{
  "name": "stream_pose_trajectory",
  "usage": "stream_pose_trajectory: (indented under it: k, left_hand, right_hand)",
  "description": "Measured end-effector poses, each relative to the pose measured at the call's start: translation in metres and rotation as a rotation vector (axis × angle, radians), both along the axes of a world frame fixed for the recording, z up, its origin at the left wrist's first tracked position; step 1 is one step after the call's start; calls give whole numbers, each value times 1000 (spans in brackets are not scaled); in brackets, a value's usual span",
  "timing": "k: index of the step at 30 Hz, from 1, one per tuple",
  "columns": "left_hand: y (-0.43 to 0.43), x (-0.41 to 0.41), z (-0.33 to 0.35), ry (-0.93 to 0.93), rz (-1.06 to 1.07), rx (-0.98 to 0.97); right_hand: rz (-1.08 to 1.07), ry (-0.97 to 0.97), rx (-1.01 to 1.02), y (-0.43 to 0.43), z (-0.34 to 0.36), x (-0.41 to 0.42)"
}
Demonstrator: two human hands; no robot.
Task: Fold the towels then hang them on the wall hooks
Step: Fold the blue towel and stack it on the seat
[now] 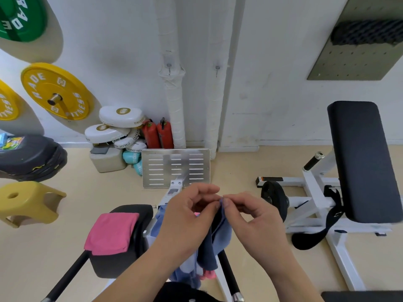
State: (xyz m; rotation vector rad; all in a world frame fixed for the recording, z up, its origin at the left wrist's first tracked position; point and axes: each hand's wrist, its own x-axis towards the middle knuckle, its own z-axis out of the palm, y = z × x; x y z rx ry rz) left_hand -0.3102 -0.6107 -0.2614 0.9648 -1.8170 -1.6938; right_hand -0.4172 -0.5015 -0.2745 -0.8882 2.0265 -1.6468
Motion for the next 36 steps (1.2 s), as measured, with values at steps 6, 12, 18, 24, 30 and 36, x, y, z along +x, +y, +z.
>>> stream_pose_trajectory:
  k: [6,12,18,24,30,36]
  left_hand:
    - [5,-7,0,8,-2,-44]
    - [9,-13,-10,-59,-83,-249]
    - [6,-25,-32,-262,-174,-360]
    - [-11,-14,-59,-437,-292,-345]
    - [-34,-13,-61,-387,-354,-485]
    - [-51,-3,-64,-493,-432,-558]
  right_hand:
    - [-54,-126,-26,7,-3,-5]
    - [-21,9,57,13,-1,-6]
    - [-202,64,10,11,4,-6]
    - [-418,13,19,33,-5,-33]
    - [-570,6,1,50,-21,-60]
    - [-649,-28,18,60,-34,-73]
